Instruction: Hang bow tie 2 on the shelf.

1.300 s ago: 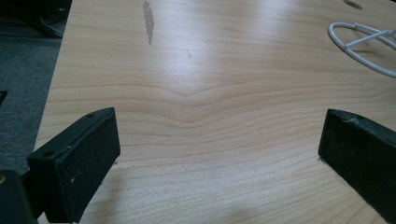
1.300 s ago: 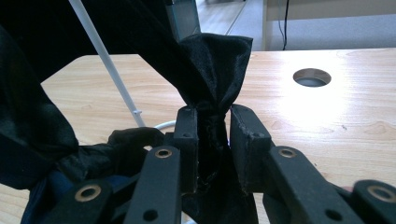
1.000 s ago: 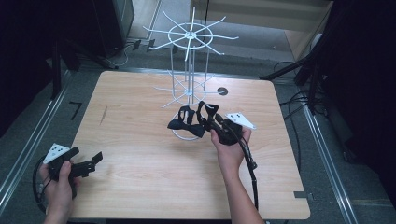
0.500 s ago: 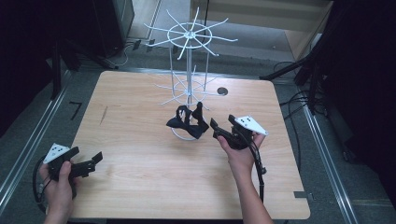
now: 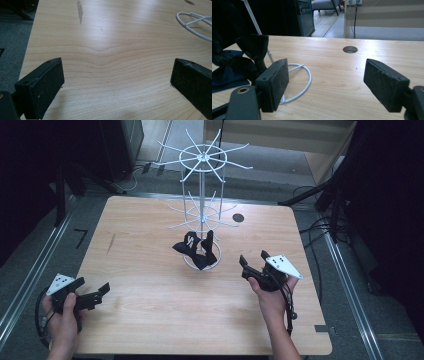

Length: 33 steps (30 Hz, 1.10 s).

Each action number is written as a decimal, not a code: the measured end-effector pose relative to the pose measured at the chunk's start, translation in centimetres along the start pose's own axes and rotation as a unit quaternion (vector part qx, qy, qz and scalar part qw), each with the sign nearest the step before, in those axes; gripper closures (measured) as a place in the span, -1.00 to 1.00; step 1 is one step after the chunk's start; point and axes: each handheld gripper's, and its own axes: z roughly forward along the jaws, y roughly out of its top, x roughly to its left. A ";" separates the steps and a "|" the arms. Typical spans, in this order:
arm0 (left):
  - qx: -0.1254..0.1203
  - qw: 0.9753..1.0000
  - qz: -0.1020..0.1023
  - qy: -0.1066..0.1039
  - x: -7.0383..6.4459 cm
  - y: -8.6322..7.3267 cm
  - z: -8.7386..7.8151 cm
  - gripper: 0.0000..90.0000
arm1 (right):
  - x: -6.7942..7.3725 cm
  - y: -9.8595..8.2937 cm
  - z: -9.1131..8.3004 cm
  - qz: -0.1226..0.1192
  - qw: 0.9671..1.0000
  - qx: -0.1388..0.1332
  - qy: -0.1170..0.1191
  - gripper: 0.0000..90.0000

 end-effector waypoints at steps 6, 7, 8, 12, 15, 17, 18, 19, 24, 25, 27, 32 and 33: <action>0.000 1.000 0.000 0.000 0.0 0.0 0.0 -1.00 | -1.2 -1.3 -1.4 -0.006 1.000 0.011 -0.014 -0.65; 0.000 1.000 0.000 0.000 0.0 0.0 0.0 -1.00 | -1.4 -1.5 -1.6 -0.004 1.000 0.011 -0.017 -0.66; 0.000 1.000 0.000 0.000 0.0 0.0 0.0 -1.00 | -1.8 -1.8 -1.8 0.000 1.000 0.013 -0.022 -0.67; 0.001 1.000 0.000 0.000 0.0 0.0 0.0 -1.00 | -2.9 -2.5 -2.7 0.007 0.999 0.017 -0.038 -0.67; 0.002 1.000 0.000 0.001 0.0 0.0 0.0 -1.00 | -3.5 -2.7 -3.3 0.007 0.999 0.021 -0.045 -0.67; 0.002 1.000 0.000 0.001 0.0 0.0 0.0 -1.00 | -4.0 -3.0 -3.8 0.004 0.998 0.023 -0.052 -0.67; 0.002 1.000 0.000 0.001 0.0 0.0 0.0 -1.00 | -4.3 -3.1 -4.1 0.000 0.998 0.023 -0.056 -0.67; 0.002 1.000 0.000 0.000 0.0 0.0 0.0 -1.00 | -4.5 -3.3 -4.2 0.000 0.998 0.025 -0.058 -0.68; 0.001 1.000 0.000 0.001 -0.1 0.0 0.0 -1.00 | -5.8 -3.9 -5.3 0.000 0.997 0.031 -0.073 -0.68; 0.001 1.000 0.000 0.001 -0.1 0.0 0.0 -1.00 | -6.0 -4.0 -5.4 0.002 0.997 0.033 -0.074 -0.68; 0.001 1.000 0.001 0.001 -0.1 0.0 0.0 -1.00 | -6.5 -4.2 -5.8 0.001 0.996 0.036 -0.080 -0.68; 0.002 1.000 0.001 0.002 -0.1 0.0 0.0 -1.00 | -7.3 -4.8 -6.8 0.002 0.995 0.039 -0.088 -0.68; 0.002 1.000 0.001 0.002 -0.1 0.0 0.0 -1.00 | -7.5 -4.9 -7.0 0.002 0.995 0.039 -0.090 -0.68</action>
